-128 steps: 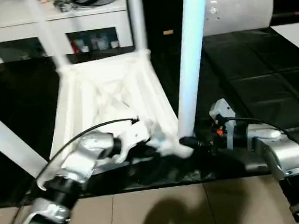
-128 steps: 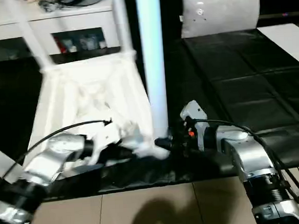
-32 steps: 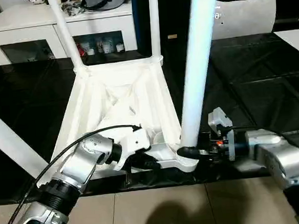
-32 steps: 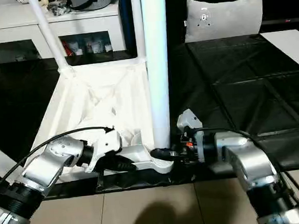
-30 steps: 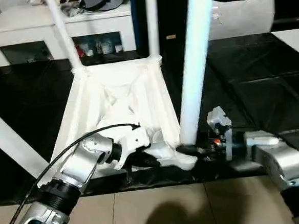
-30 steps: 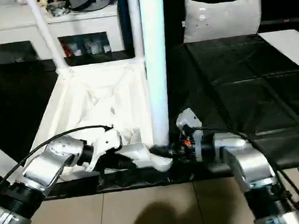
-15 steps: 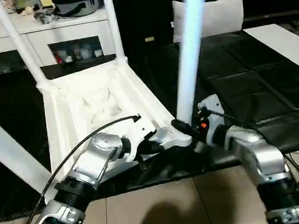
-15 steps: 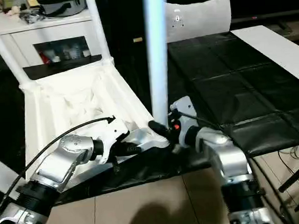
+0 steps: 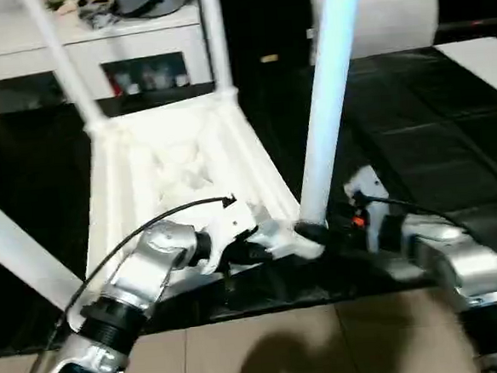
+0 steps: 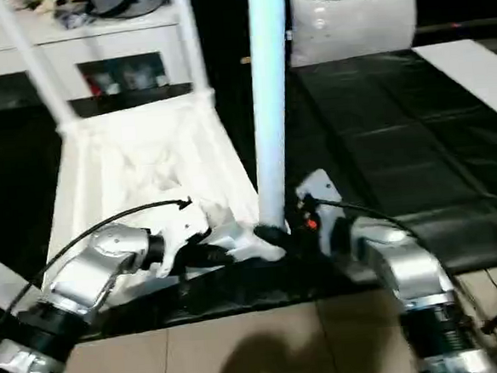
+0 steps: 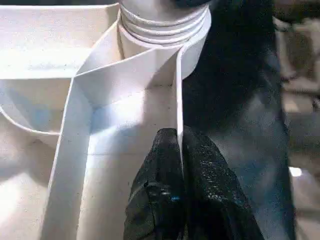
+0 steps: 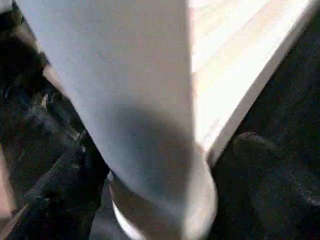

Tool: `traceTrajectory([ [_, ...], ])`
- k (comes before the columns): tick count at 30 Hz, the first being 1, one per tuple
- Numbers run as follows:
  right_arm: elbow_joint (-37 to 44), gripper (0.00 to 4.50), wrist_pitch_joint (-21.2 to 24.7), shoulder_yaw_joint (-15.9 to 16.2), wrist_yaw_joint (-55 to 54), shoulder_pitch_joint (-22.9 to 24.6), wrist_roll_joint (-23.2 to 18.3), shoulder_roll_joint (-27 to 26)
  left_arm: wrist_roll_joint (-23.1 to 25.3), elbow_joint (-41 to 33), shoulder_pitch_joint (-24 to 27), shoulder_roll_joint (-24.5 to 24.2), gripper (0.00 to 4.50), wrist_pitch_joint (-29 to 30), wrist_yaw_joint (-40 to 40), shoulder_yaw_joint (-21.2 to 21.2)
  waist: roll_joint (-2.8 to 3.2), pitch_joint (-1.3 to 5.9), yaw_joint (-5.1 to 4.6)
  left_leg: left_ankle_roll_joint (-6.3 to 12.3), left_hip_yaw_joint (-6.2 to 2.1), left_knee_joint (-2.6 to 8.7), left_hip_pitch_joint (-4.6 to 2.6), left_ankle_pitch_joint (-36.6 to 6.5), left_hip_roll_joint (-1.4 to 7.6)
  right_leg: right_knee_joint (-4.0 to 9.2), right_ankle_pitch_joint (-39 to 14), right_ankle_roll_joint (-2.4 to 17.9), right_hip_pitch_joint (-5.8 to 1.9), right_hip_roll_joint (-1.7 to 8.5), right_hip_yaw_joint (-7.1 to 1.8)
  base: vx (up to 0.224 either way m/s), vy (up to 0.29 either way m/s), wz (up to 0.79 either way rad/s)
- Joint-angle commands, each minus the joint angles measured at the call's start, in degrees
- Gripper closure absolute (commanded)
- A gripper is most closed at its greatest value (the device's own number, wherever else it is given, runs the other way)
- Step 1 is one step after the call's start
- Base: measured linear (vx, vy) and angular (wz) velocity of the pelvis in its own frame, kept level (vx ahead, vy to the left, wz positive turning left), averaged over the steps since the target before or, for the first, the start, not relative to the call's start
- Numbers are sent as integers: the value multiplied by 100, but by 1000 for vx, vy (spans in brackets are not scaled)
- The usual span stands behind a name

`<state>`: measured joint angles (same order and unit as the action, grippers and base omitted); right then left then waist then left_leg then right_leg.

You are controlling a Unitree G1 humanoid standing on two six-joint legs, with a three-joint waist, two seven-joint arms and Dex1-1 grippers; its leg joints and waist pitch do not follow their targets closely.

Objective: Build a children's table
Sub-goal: Rotate leg to tighten

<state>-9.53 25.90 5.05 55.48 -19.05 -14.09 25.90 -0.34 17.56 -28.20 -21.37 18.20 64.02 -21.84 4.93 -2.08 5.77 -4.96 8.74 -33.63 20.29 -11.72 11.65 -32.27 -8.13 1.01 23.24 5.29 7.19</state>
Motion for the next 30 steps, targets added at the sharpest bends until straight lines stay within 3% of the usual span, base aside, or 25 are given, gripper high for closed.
traceTrajectory([
  [1,53,38,-59,24,319,-61,-70,152,-48,-188,9,-137,450,-145,432,-171,-66,363,15,496,29,363,36,-867,121,309,-1675,920,-373,307,-273,0,0,0],
  [7,92,71,41,120,1049,-70,-388,347,-10,-96,-70,-352,450,-297,823,-319,-90,359,99,506,45,358,17,-873,131,324,-1913,882,-349,318,-285,0,0,0],
  [8,82,83,118,120,1100,-74,-445,349,-6,-85,-81,-367,450,-308,863,-340,-120,361,110,503,45,359,21,-849,129,317,-1930,881,-353,320,-284,0,0,0],
  [17,-14,164,53,258,1438,-70,-517,377,-32,-54,-104,-365,450,-362,941,-348,-127,349,160,411,51,354,11,-931,117,353,-2312,737,-327,322,-286,0,0,0],
  [24,-86,238,-69,297,1473,-70,-519,317,-32,-24,-118,-342,450,-384,944,-361,-127,357,204,405,52,351,8,-906,116,352,-2307,707,-319,313,-283,0,0,0],
  [30,-8,250,-92,315,1526,9,-532,321,-30,-17,-94,-316,450,-393,905,-361,-130,356,204,401,49,352,8,-920,113,361,-2390,666,-319,312,-279,0,0,0],
])
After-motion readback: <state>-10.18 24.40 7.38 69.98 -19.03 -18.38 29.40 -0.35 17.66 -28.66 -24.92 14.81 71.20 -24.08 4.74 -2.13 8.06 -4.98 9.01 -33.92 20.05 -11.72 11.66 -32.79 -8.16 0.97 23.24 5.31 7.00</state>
